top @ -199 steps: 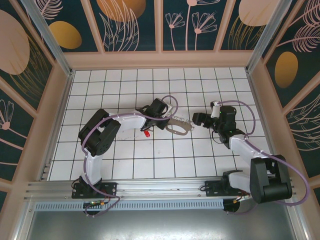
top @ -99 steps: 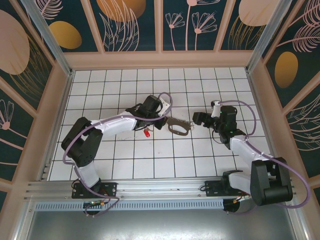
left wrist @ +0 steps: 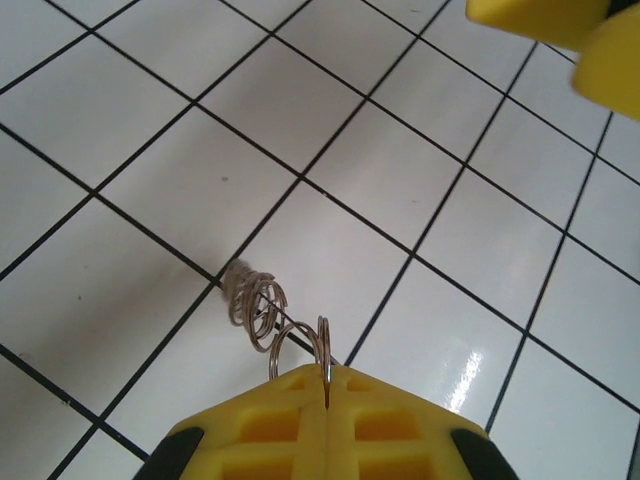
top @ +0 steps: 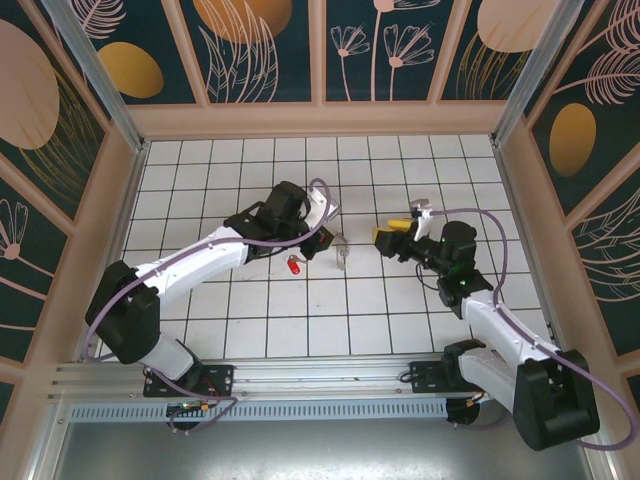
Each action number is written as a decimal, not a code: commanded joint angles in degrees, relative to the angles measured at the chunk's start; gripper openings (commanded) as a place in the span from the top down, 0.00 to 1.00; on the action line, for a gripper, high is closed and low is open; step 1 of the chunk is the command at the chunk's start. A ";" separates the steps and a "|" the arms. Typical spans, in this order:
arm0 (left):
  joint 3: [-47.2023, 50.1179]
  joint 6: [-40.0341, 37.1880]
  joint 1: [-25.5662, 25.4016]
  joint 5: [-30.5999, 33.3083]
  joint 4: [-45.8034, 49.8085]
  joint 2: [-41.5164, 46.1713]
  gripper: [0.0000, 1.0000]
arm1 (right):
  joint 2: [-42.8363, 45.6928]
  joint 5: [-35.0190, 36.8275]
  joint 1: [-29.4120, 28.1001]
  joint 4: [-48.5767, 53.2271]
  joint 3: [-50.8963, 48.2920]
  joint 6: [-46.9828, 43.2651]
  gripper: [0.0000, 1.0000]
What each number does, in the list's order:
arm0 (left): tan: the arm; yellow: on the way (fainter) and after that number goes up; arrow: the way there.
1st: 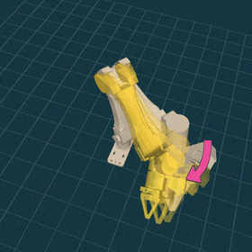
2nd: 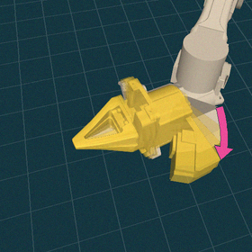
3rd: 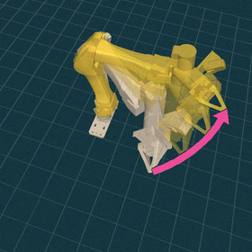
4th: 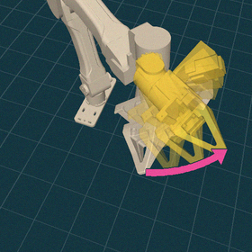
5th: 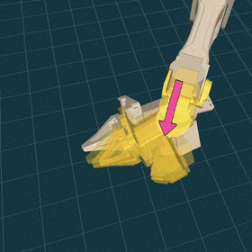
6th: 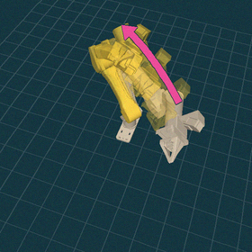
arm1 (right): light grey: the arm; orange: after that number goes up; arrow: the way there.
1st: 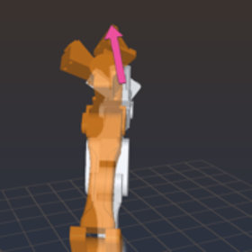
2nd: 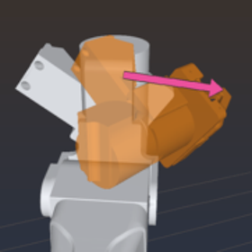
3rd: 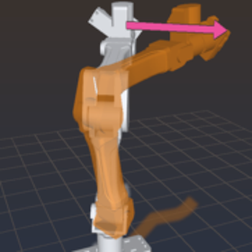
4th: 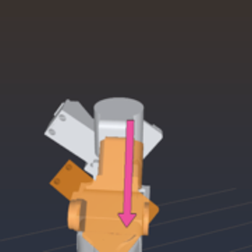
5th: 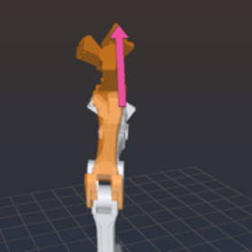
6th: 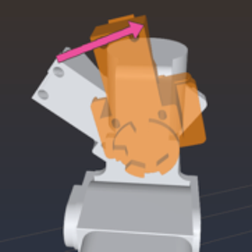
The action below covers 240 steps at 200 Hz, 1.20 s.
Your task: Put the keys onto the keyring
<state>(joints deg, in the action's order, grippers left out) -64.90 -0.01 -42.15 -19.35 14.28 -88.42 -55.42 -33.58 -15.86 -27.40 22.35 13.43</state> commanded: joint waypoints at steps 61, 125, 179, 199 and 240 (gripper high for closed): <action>7.18 -15.49 -0.35 -2.35 -4.53 16.59 1.00 | 6.12 -11.18 -6.96 -22.87 -7.71 -0.44 0.52; 7.73 -19.43 -0.34 -7.34 -0.54 21.83 1.00 | 2.70 -13.75 -14.91 -22.58 -4.18 -8.74 0.70; 8.38 -20.59 -1.46 -4.78 2.46 24.16 1.00 | 4.48 -3.57 -25.51 -7.03 0.35 -30.48 0.68; 8.82 -20.84 -1.88 -4.63 2.50 24.69 1.00 | 3.80 0.03 -28.35 -2.69 2.61 -35.12 0.68; 8.26 -20.94 -2.75 -5.98 3.64 24.45 1.00 | 4.31 4.59 -30.29 4.59 7.38 -39.12 0.74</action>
<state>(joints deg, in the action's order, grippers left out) -56.62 -19.51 -44.03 -24.21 17.32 -64.79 -52.25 -33.52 -45.39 -28.49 25.93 -20.16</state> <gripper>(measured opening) 0.037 0.283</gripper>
